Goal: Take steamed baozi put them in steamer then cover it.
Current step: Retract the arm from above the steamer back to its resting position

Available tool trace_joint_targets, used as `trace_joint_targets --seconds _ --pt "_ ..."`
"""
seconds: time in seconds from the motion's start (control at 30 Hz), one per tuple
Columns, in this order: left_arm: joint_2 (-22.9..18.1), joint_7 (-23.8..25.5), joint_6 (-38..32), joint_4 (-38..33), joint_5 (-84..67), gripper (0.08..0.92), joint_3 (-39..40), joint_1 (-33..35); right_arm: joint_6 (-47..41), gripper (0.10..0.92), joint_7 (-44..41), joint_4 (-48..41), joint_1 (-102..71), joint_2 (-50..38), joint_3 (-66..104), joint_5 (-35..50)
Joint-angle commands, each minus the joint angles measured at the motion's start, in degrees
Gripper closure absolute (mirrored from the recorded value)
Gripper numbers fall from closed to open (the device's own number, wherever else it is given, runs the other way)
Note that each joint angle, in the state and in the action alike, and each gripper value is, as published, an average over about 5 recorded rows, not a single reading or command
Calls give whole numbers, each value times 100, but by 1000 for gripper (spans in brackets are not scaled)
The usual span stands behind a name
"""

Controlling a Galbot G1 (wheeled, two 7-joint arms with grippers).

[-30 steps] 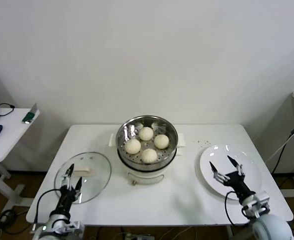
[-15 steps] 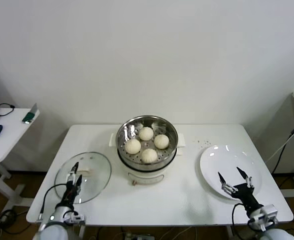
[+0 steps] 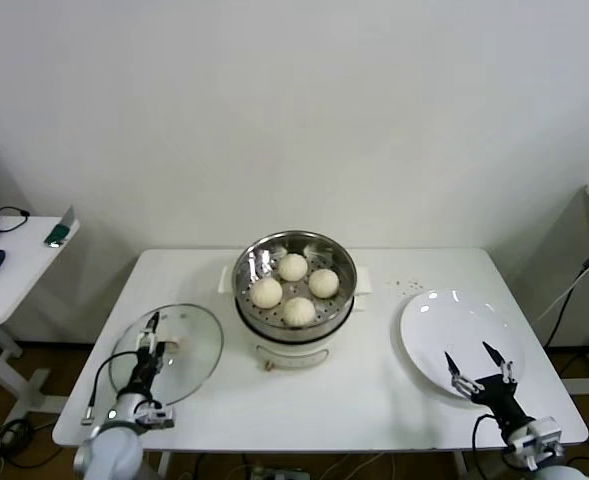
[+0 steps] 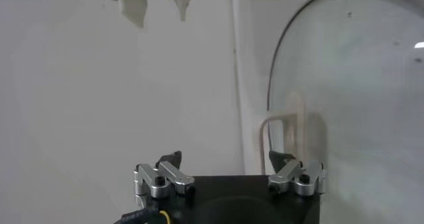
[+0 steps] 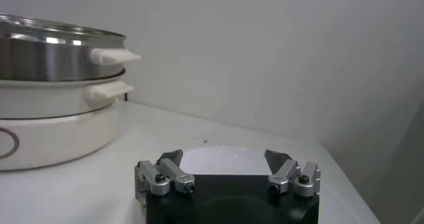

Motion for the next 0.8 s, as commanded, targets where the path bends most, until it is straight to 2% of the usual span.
trace_joint_targets --seconds 0.03,0.17,0.27,0.63,0.8 --pt "-19 -146 -7 478 -35 177 58 -478 49 203 -31 -97 -43 46 46 -108" --pt "-15 -143 -65 528 -95 178 94 -545 66 203 -33 -132 -26 76 45 -137" --pt "-15 -119 -99 568 -108 216 89 -534 82 203 -45 -164 -12 94 46 -152" --pt "41 -49 -148 525 -266 528 54 -458 92 203 -63 -224 47 159 34 -180" --pt "188 30 -20 -46 -397 675 70 -254 96 203 -64 -250 67 150 40 -179"
